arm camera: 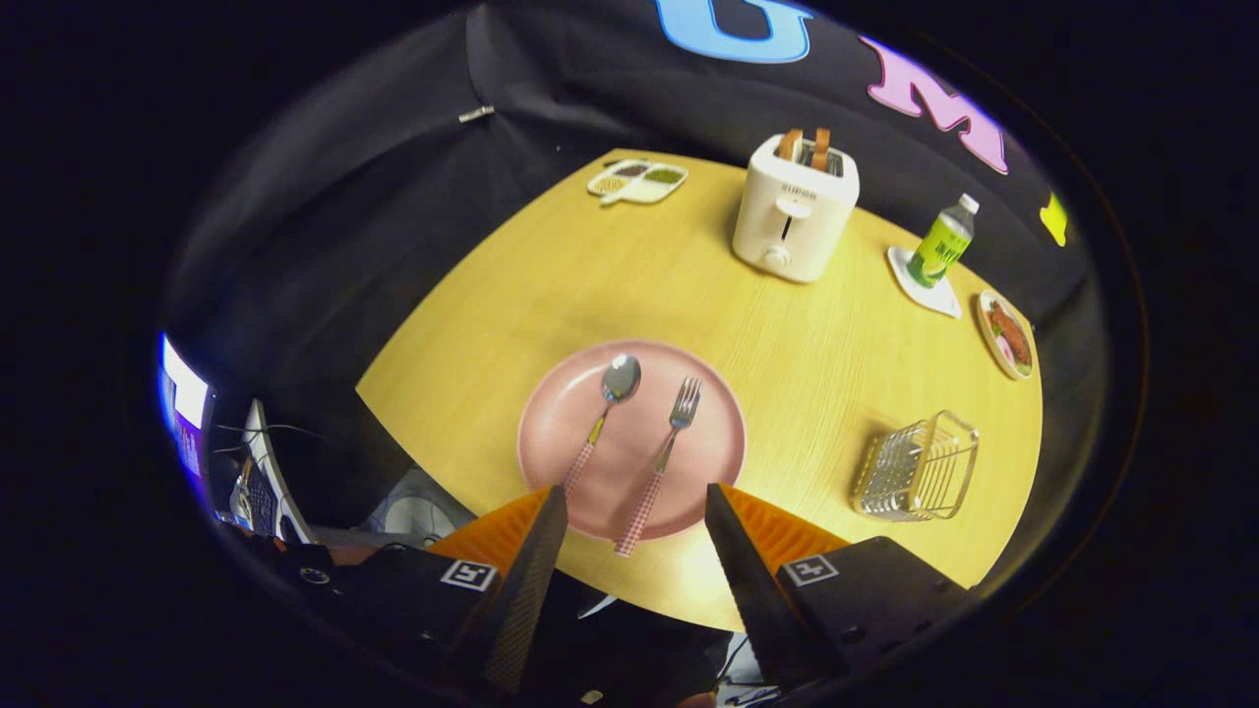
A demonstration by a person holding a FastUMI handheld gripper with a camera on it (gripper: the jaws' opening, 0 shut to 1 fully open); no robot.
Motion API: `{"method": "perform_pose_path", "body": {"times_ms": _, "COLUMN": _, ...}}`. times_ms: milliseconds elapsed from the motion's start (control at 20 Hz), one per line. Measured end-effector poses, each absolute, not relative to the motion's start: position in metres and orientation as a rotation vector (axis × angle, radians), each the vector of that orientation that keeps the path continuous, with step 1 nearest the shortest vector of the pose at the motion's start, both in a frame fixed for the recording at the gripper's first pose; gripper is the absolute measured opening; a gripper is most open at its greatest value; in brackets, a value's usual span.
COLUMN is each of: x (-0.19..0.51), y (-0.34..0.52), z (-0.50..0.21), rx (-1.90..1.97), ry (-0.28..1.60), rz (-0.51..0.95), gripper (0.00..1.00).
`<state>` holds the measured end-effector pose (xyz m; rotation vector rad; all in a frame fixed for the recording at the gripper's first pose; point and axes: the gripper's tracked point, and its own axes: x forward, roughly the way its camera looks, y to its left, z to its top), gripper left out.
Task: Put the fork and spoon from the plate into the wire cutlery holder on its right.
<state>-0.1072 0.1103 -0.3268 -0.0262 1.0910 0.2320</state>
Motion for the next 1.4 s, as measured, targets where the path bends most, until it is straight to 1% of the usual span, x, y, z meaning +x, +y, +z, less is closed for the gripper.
{"method": "perform_pose_path", "body": {"times_ms": 50, "x": -0.109, "y": 0.111, "z": -0.341, "rx": -0.017, "ry": 1.126, "rz": 0.226, "gripper": 0.86}}
{"method": "perform_pose_path", "body": {"times_ms": 100, "x": -0.111, "y": 0.112, "z": -0.354, "rx": -0.012, "ry": 1.159, "rz": 0.218, "gripper": 0.80}}
{"method": "perform_pose_path", "body": {"times_ms": 200, "x": -0.109, "y": 0.110, "z": -0.374, "rx": -0.017, "ry": 1.195, "rz": 0.193, "gripper": 0.73}}
{"method": "perform_pose_path", "body": {"times_ms": 350, "x": -0.103, "y": 0.105, "z": -0.394, "rx": -0.030, "ry": 1.225, "rz": 0.157, "gripper": 0.66}}
{"method": "perform_pose_path", "body": {"times_ms": 400, "x": -0.101, "y": 0.106, "z": -0.398, "rx": -0.030, "ry": 1.238, "rz": 0.153, "gripper": 0.58}}
{"method": "perform_pose_path", "body": {"times_ms": 500, "x": -0.101, "y": 0.108, "z": -0.409, "rx": -0.040, "ry": 1.268, "rz": 0.146, "gripper": 0.48}}
{"method": "perform_pose_path", "body": {"times_ms": 750, "x": -0.105, "y": 0.104, "z": -0.436, "rx": -0.045, "ry": 1.329, "rz": 0.106, "gripper": 0.24}}
{"method": "perform_pose_path", "body": {"times_ms": 800, "x": -0.105, "y": 0.102, "z": -0.430, "rx": -0.040, "ry": 1.338, "rz": 0.112, "gripper": 0.14}}
{"method": "perform_pose_path", "body": {"times_ms": 850, "x": -0.105, "y": 0.102, "z": -0.428, "rx": -0.018, "ry": 1.342, "rz": 0.118, "gripper": 0.14}}
{"method": "perform_pose_path", "body": {"times_ms": 900, "x": -0.106, "y": 0.101, "z": -0.424, "rx": 0.002, "ry": 1.343, "rz": 0.120, "gripper": 0.11}}
{"method": "perform_pose_path", "body": {"times_ms": 1050, "x": -0.103, "y": 0.094, "z": -0.404, "rx": 0.057, "ry": 1.328, "rz": 0.141, "gripper": 0.11}}
{"method": "perform_pose_path", "body": {"times_ms": 1200, "x": -0.104, "y": 0.076, "z": -0.359, "rx": 0.084, "ry": 1.306, "rz": 0.208, "gripper": 0.11}}
{"method": "perform_pose_path", "body": {"times_ms": 1400, "x": -0.116, "y": 0.003, "z": -0.285, "rx": 0.017, "ry": 1.327, "rz": 0.268, "gripper": 0.11}}
